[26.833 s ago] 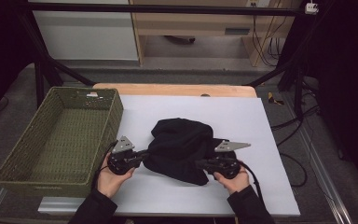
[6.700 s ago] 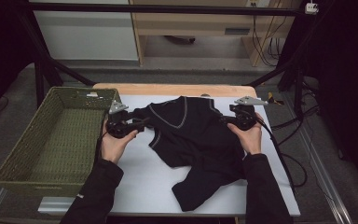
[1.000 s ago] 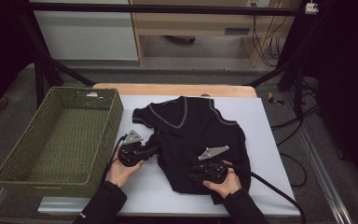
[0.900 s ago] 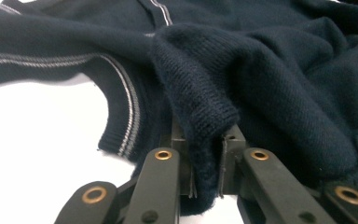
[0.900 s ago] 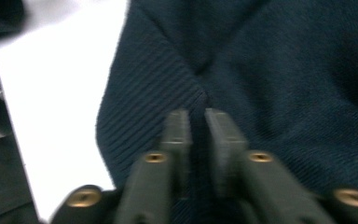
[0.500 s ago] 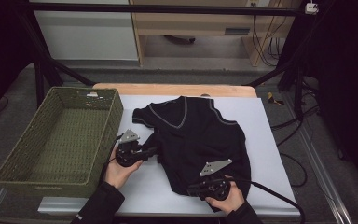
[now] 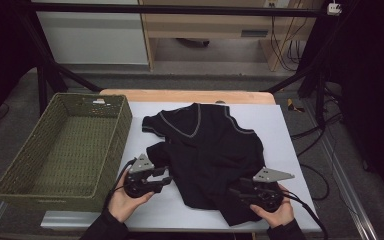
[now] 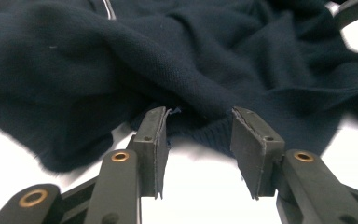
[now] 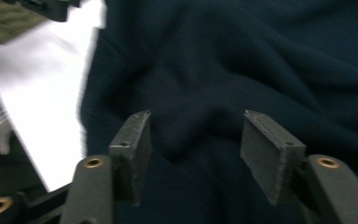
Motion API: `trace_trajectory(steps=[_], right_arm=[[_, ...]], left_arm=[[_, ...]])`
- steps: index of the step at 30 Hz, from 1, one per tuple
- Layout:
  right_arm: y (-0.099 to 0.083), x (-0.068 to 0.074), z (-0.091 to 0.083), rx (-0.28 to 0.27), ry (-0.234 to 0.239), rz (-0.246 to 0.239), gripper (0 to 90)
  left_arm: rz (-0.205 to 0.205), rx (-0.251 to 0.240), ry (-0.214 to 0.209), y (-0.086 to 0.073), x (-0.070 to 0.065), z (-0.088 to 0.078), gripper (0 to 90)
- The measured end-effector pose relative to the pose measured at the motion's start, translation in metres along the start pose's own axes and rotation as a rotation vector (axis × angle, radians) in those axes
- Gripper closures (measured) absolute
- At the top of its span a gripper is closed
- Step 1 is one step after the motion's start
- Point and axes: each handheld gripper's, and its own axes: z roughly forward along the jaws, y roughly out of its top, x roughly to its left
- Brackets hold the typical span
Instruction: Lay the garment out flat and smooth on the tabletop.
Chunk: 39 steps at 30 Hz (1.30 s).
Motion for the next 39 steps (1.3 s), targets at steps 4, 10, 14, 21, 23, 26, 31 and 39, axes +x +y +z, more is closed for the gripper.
trace_trajectory(steps=[4,10,14,21,23,26,31,39], right_arm=[[-0.014,-0.016,-0.003,0.014,-0.092,0.016,32.6],[-0.024,-0.035,-0.003,0.042,-0.164,0.058,30.4],[-0.025,-0.042,-0.007,0.046,-0.214,0.079,30.5],[-0.03,-0.054,-0.014,0.036,-0.264,0.12,30.4],[-0.032,-0.056,-0.01,0.055,-0.268,0.12,30.6],[-0.033,-0.059,-0.003,0.069,-0.277,0.111,33.6],[-0.032,-0.062,0.009,0.082,-0.291,0.101,51.6],[-0.025,-0.062,0.005,0.098,-0.264,0.108,83.3]], left_arm=[[-0.01,0.034,0.047,0.005,0.016,0.023,56.1],[0.002,0.066,0.042,0.002,0.03,0.035,56.3],[0.015,0.075,0.039,0.001,0.031,0.039,57.0],[0.017,0.117,0.002,-0.004,0.032,0.048,65.0],[0.002,0.121,-0.023,-0.004,0.032,0.047,70.4],[0.002,0.134,-0.038,-0.004,0.03,0.045,79.9],[0.058,0.133,-0.013,-0.004,0.021,0.028,82.6],[0.025,0.09,-0.004,-0.028,0.012,-0.033,82.8]])
